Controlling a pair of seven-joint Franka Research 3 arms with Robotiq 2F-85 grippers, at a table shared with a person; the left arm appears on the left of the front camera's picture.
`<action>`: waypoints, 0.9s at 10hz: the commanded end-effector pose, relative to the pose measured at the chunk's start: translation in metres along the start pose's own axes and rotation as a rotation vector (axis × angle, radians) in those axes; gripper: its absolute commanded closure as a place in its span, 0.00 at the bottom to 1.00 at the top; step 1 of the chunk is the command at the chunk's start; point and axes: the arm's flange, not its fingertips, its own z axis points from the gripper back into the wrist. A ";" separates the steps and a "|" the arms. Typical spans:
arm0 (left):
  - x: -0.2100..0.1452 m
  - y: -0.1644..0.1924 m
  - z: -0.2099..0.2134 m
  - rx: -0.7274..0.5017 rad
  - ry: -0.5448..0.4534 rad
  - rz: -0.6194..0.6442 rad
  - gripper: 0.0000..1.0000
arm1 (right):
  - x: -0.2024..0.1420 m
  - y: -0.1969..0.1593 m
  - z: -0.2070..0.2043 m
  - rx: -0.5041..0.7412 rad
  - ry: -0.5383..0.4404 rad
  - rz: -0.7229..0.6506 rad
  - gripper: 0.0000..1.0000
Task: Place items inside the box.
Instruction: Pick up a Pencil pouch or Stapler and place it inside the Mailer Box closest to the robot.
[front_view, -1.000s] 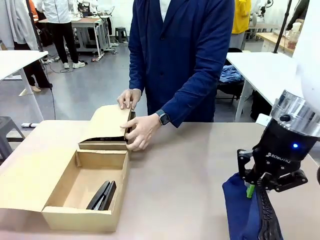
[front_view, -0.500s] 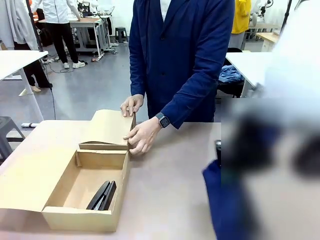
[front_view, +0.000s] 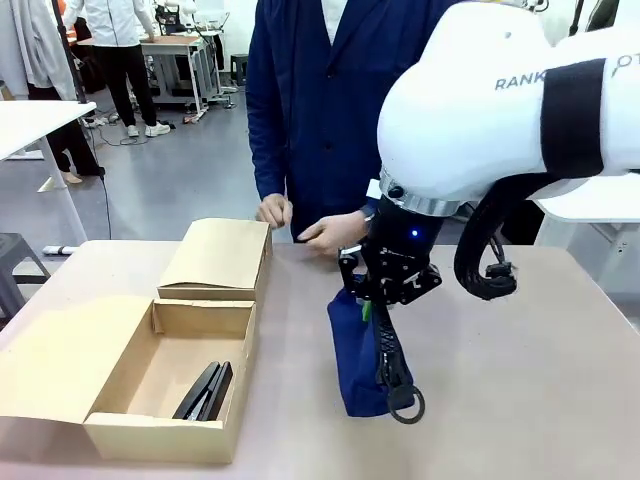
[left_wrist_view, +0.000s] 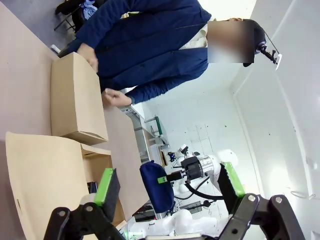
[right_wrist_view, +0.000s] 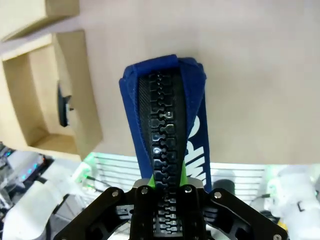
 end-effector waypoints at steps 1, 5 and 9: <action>-0.002 -0.002 -0.002 -0.018 -0.010 -0.020 0.00 | -0.039 -0.045 0.017 -0.066 -0.028 -0.080 0.90; -0.002 -0.002 -0.002 -0.018 -0.010 -0.020 0.00 | -0.042 -0.007 0.013 0.093 -0.139 -0.084 0.90; -0.002 -0.002 -0.002 -0.018 -0.010 -0.020 0.00 | -0.008 0.160 0.015 0.261 -0.128 -0.047 0.90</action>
